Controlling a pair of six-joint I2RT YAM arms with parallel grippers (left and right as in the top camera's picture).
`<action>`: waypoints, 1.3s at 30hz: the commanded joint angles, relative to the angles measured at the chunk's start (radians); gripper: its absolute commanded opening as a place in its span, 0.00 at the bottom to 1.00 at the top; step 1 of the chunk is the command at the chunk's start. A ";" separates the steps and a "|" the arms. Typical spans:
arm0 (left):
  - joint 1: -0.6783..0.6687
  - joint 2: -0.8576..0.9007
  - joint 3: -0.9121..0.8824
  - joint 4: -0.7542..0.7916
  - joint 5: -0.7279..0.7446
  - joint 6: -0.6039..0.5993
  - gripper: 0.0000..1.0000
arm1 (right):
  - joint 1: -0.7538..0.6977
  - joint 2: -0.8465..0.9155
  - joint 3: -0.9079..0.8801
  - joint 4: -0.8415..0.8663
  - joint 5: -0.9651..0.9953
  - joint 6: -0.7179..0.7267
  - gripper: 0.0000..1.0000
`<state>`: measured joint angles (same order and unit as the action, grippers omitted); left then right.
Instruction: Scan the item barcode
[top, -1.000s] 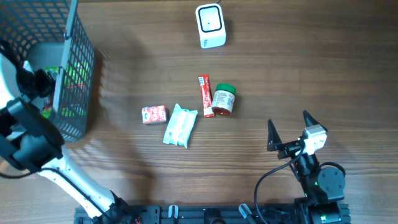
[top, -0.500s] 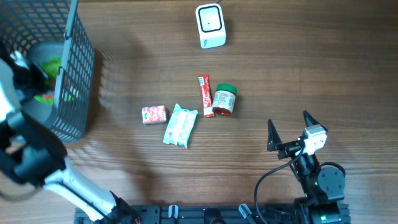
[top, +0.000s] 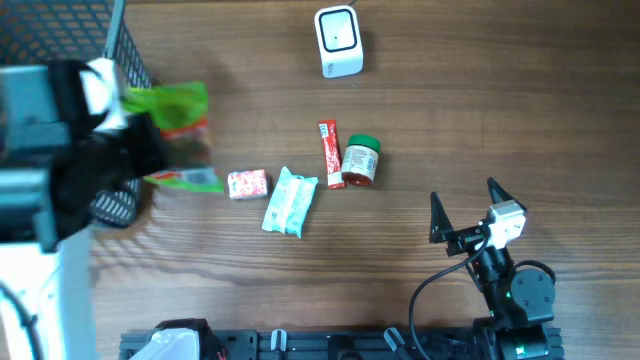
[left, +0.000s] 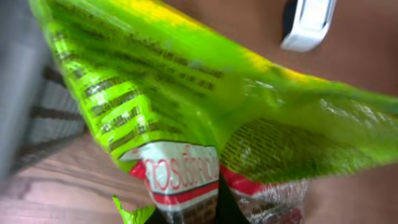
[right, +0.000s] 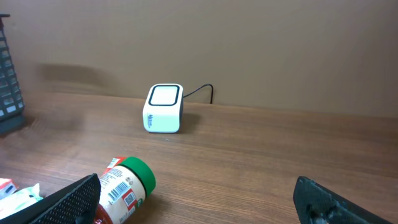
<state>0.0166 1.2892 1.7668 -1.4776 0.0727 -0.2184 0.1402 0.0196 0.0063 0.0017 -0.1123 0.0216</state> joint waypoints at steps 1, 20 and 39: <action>-0.135 0.007 -0.249 0.076 -0.158 -0.145 0.04 | -0.004 -0.006 -0.001 0.005 -0.013 0.005 1.00; -0.182 0.402 -0.819 0.776 -0.194 -0.204 0.04 | -0.004 -0.006 -0.001 0.005 -0.013 0.005 1.00; -0.174 0.194 -0.524 0.786 -0.145 -0.020 1.00 | -0.004 -0.006 -0.001 0.005 -0.013 0.005 1.00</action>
<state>-0.1638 1.5513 1.1427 -0.7010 -0.0616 -0.2512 0.1402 0.0193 0.0063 0.0032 -0.1123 0.0216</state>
